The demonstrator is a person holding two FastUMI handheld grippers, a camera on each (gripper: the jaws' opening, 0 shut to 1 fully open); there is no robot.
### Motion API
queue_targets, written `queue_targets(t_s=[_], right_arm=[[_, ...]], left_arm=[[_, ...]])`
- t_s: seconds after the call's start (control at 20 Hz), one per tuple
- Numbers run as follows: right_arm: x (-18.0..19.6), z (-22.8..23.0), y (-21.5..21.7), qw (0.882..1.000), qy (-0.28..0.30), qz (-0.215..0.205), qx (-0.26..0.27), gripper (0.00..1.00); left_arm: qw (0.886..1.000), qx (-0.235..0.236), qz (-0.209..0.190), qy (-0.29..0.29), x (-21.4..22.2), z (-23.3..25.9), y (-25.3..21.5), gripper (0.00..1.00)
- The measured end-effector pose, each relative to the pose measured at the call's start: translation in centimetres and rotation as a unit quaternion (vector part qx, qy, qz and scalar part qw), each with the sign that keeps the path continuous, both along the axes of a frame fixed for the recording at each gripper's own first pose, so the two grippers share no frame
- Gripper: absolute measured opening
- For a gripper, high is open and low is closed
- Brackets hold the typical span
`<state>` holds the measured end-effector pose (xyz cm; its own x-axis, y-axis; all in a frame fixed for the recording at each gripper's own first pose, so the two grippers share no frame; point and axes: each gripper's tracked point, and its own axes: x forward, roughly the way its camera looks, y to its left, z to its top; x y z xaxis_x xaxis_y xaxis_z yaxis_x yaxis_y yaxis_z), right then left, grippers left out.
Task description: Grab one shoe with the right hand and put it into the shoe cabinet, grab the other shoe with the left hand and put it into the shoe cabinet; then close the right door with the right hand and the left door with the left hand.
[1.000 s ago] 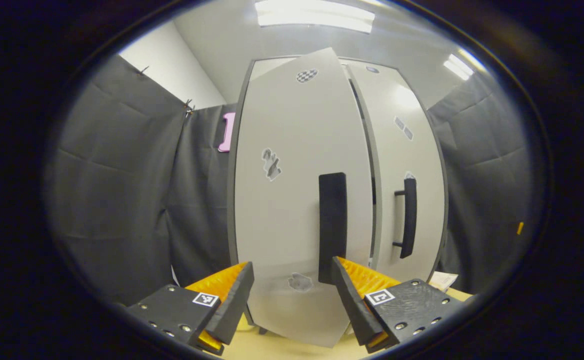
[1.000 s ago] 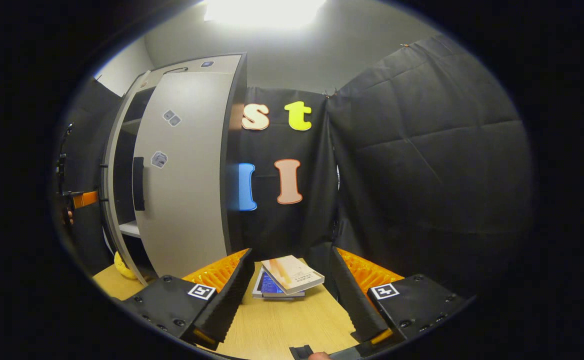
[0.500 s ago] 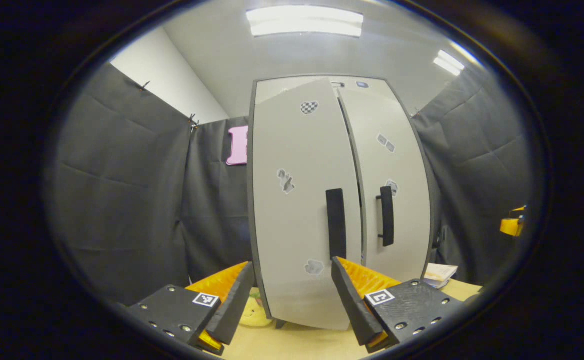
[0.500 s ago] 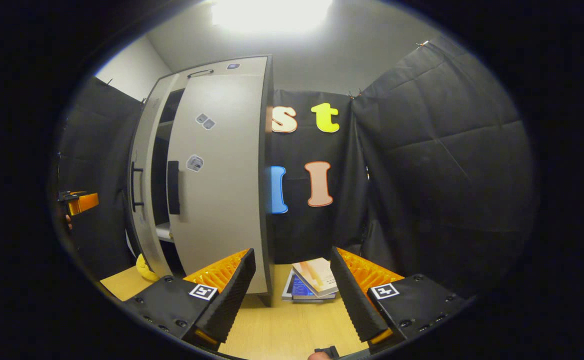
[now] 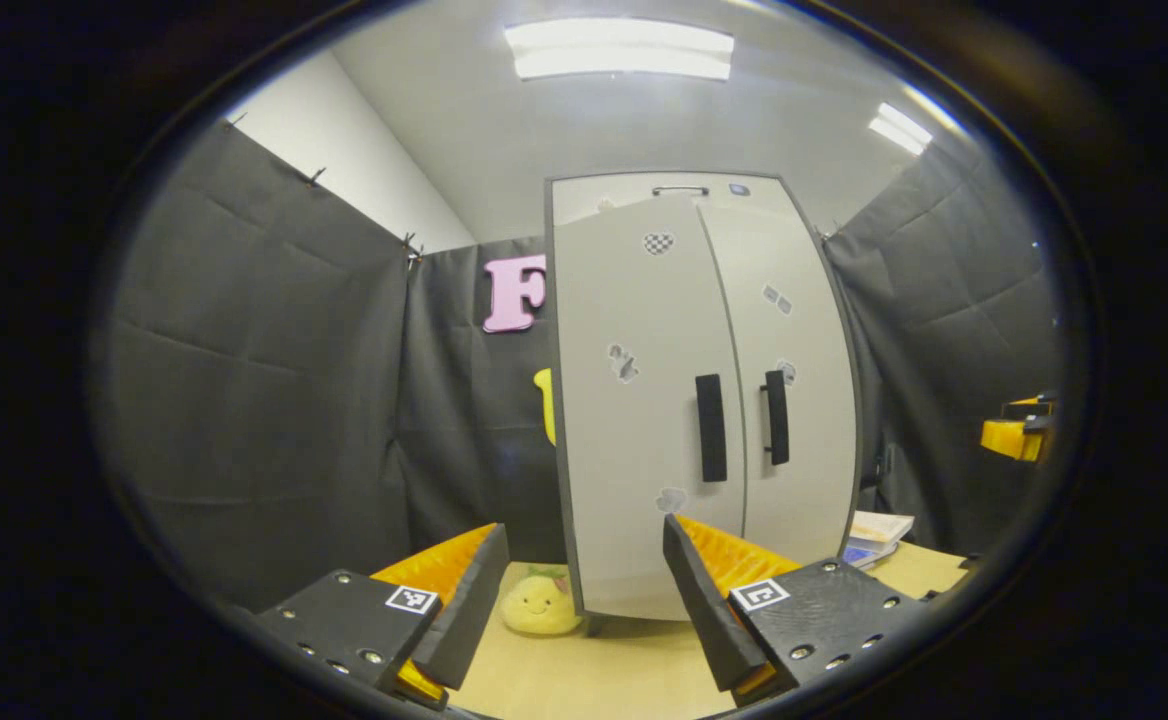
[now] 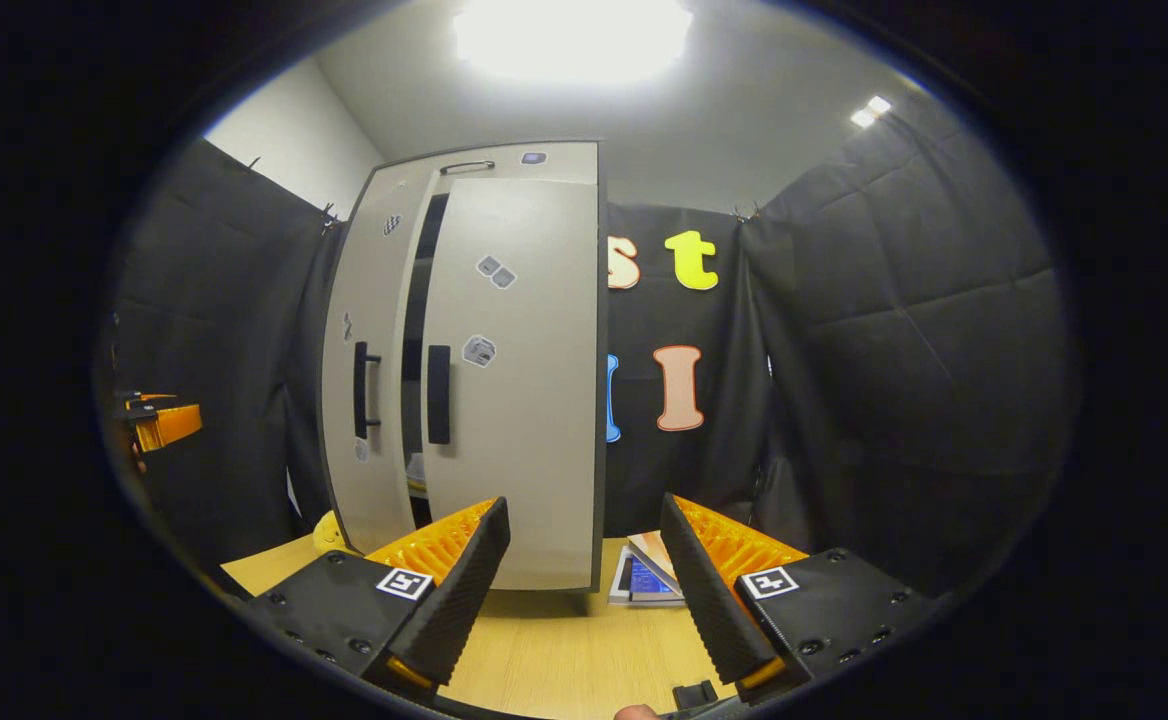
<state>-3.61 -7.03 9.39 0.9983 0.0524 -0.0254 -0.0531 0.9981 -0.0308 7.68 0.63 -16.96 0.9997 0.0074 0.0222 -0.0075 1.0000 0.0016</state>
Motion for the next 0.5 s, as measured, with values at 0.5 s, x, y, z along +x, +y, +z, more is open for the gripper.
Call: queue_targets(t_s=[0.5], right_arm=[[-2.1, 0.0, 2.5, 1.0, 0.003, 0.01, 0.0, 0.96]], left_arm=[[1.0, 0.001, 0.013, 0.0, -2.7, 0.2, 3.1, 0.9]])
